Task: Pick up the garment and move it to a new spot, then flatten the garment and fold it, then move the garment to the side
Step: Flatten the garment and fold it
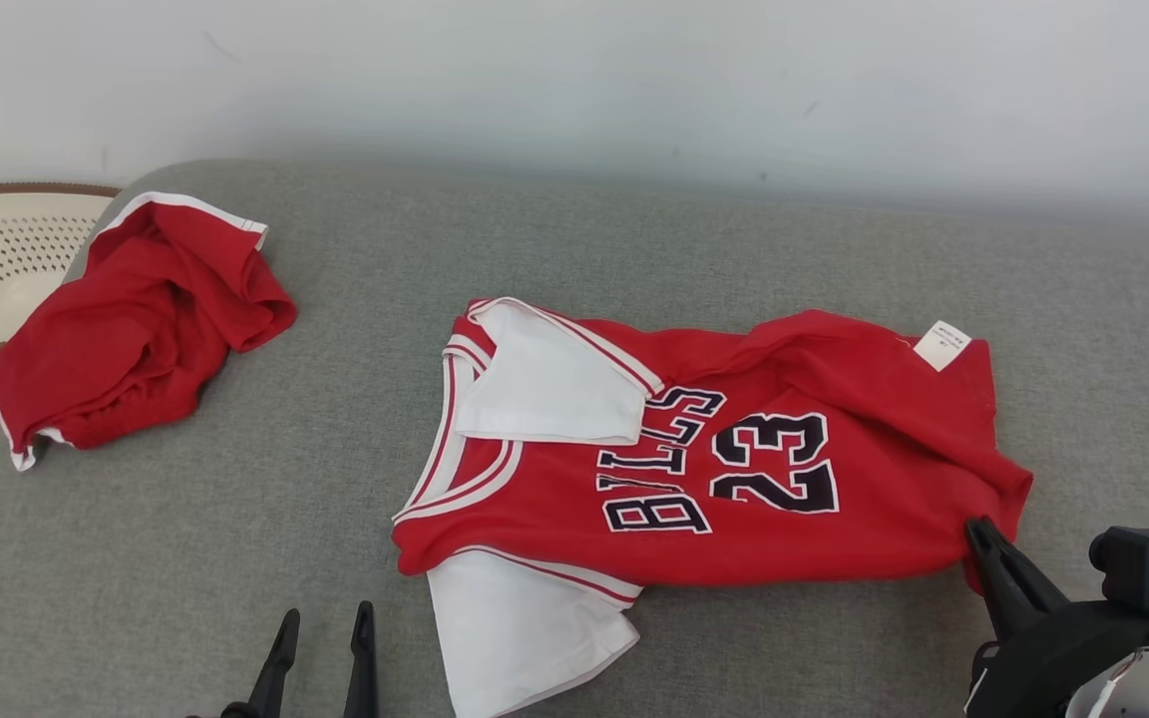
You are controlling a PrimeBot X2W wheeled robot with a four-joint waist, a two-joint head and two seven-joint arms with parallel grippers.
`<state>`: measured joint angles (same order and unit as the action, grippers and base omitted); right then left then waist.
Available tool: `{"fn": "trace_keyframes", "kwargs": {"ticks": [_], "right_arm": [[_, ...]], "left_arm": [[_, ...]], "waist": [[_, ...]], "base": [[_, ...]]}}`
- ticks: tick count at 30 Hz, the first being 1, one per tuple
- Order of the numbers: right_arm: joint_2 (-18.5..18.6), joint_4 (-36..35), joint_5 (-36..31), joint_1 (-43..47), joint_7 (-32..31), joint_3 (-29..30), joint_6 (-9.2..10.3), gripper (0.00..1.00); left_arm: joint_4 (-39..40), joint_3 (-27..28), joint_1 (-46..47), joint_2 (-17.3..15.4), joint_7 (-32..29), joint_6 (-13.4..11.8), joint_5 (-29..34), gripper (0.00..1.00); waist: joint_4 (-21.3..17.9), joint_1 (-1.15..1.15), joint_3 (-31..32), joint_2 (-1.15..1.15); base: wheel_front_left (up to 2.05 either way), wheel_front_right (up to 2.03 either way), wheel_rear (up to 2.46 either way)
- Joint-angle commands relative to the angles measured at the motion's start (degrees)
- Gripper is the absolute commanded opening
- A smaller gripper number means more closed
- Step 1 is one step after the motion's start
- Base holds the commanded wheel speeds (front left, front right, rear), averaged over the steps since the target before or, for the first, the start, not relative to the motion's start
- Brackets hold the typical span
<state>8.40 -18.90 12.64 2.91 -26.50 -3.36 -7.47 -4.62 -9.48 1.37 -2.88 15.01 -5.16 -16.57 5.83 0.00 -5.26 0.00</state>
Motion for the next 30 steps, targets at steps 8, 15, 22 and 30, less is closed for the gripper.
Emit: {"fn": "trace_keyframes", "kwargs": {"ticks": [8, 15, 22, 30], "right_arm": [[1.91, 8.48, -0.84, -7.16, 3.89, -1.60, -0.05, 0.00], [3.40, 22.12, -0.10, -17.78, 6.89, -3.73, -0.04, 0.00], [5.09, 36.75, -0.45, -27.42, 11.23, -5.45, -0.04, 0.00], [5.37, 48.35, -0.85, -33.07, 17.48, -7.06, -0.04, 1.00]], "left_arm": [[-0.42, 0.05, 0.68, -0.03, 0.22, 0.09, -0.52, 1.00], [-1.06, -0.79, 1.31, -0.02, 0.22, 0.39, -0.53, 1.00], [-1.78, -1.60, 2.00, -0.03, 0.22, 0.26, -0.69, 1.00], [-2.20, -1.66, 1.28, -0.03, 0.22, 0.16, -0.79, 1.00]], "waist": [[1.10, 0.00, -0.51, 0.00], [2.16, 0.00, -1.41, 0.00], [3.57, 0.00, -1.76, 0.00], [3.87, 0.00, -1.26, 0.00]], "base": [[0.00, 0.00, 0.00], [0.00, 0.00, 0.00], [0.00, 0.00, 0.00], [0.00, 0.00, 0.00]]}}
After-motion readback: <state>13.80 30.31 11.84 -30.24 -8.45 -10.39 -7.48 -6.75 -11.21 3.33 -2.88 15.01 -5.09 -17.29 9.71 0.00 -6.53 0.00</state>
